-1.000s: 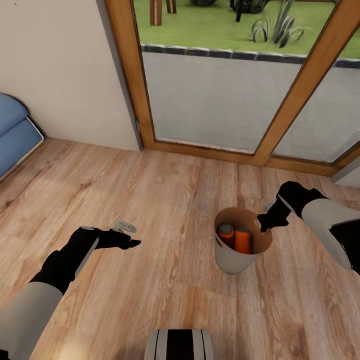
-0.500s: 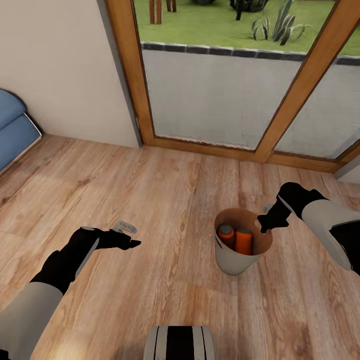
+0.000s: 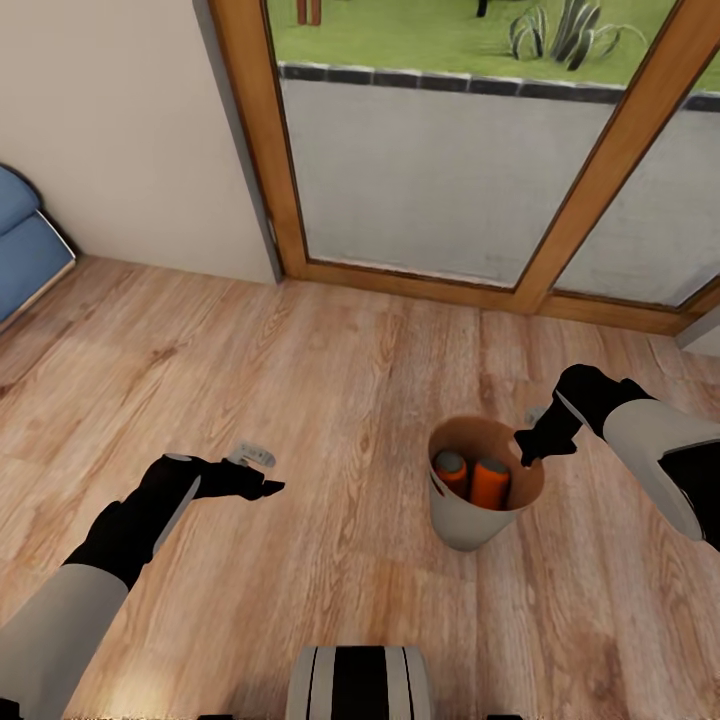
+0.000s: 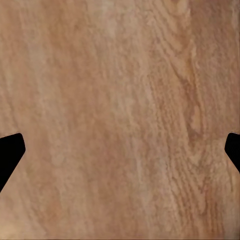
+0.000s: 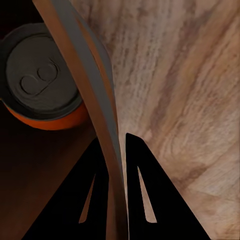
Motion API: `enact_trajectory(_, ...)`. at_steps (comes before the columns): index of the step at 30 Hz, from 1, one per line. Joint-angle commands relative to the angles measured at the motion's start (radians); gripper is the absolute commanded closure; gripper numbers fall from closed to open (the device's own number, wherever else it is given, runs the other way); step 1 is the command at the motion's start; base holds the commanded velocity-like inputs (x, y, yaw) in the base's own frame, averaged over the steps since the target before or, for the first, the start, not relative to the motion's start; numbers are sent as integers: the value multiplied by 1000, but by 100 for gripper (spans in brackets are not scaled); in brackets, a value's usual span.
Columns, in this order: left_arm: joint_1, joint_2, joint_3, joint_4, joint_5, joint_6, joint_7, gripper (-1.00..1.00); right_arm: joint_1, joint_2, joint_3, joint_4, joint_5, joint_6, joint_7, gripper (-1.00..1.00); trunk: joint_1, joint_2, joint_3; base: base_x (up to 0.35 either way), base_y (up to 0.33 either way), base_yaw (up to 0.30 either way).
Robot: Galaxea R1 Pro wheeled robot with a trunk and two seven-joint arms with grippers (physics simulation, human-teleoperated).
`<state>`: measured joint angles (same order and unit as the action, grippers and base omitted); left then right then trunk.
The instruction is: Put the three can of soda from the living room inside the tash can in the kitchen.
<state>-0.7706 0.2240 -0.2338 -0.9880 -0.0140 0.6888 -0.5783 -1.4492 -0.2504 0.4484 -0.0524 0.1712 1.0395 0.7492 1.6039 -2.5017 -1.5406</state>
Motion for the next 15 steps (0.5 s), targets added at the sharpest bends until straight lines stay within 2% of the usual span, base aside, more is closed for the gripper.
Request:
enact_trajectory(1,0,0,0,0,0,0,0,-100,0,0,-11,0,-18,8,4,100,0,0,-4,0,0,0)
enact_trajectory(7,0,0,-2,0,-2,0,0,-100,4,0,-12,0,-18,8,4,100,3,-2,-27,0,0,0)
enact_trajectory(15,1,0,-2,0,7,0,0,-100,7,0,-11,-1,-18,8,4,100,3,-2,-27,0,0,0)
